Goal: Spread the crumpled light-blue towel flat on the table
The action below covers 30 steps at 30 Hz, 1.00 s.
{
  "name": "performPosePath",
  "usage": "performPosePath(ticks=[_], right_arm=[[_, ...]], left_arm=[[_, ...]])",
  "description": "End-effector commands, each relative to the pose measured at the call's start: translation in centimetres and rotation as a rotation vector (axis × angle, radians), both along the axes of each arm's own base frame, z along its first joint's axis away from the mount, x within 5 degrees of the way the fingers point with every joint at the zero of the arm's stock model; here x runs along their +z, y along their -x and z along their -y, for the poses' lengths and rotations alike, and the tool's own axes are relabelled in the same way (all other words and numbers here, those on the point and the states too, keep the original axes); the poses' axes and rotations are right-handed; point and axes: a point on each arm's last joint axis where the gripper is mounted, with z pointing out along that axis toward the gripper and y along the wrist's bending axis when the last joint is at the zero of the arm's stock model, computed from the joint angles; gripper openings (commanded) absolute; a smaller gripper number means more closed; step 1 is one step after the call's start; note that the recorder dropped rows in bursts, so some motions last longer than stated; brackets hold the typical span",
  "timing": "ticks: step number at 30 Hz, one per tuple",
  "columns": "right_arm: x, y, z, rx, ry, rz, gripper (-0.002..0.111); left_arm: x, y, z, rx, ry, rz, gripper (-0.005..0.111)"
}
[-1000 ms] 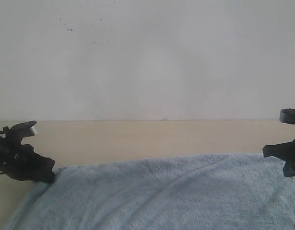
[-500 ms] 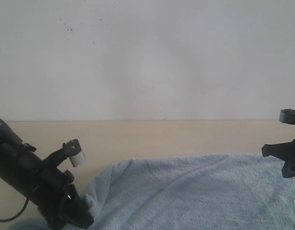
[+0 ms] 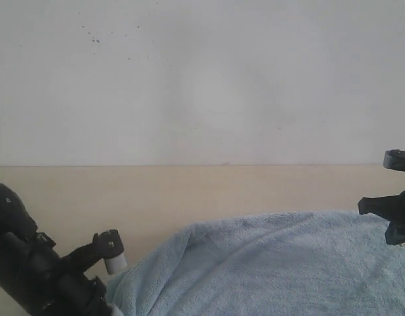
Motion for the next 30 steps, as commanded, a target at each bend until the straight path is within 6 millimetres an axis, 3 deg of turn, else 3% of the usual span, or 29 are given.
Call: performPosePath(ticks=[1, 6, 10, 13, 20, 25, 27, 30], right_arm=[[-0.7, 0.4, 0.2, -0.017, 0.008, 0.016, 0.000], [-1.4, 0.7, 0.4, -0.010, 0.035, 0.047, 0.000], [-1.6, 1.0, 0.3, 0.016, 0.043, 0.036, 0.000], [-1.7, 1.2, 0.3, 0.026, 0.037, 0.012, 0.000], [-1.8, 1.5, 0.1, 0.038, 0.027, -0.021, 0.000], [-1.9, 1.8, 0.0, 0.046, 0.014, -0.058, 0.000], [-2.0, 1.9, 0.0, 0.050, 0.009, -0.073, 0.000], [-2.0, 2.2, -0.1, 0.060, 0.001, -0.102, 0.000]], left_arm=[[3.6, -1.4, 0.7, 0.139, 0.054, 0.096, 0.076], [8.8, -0.4, 2.2, 0.095, 0.319, 0.076, 0.076], [11.0, 1.0, 3.3, -0.036, 0.576, 0.007, 0.076], [10.7, 0.5, 3.1, 0.013, 0.544, 0.027, 0.076], [7.7, 0.5, 1.5, 0.159, 0.206, -0.038, 0.076], [8.0, 2.2, 2.5, 0.074, 0.382, -0.119, 0.076], [8.4, 3.6, 3.5, -0.011, 0.482, -0.172, 0.076], [7.6, 6.0, 5.1, -0.102, 0.473, -0.226, 0.076]])
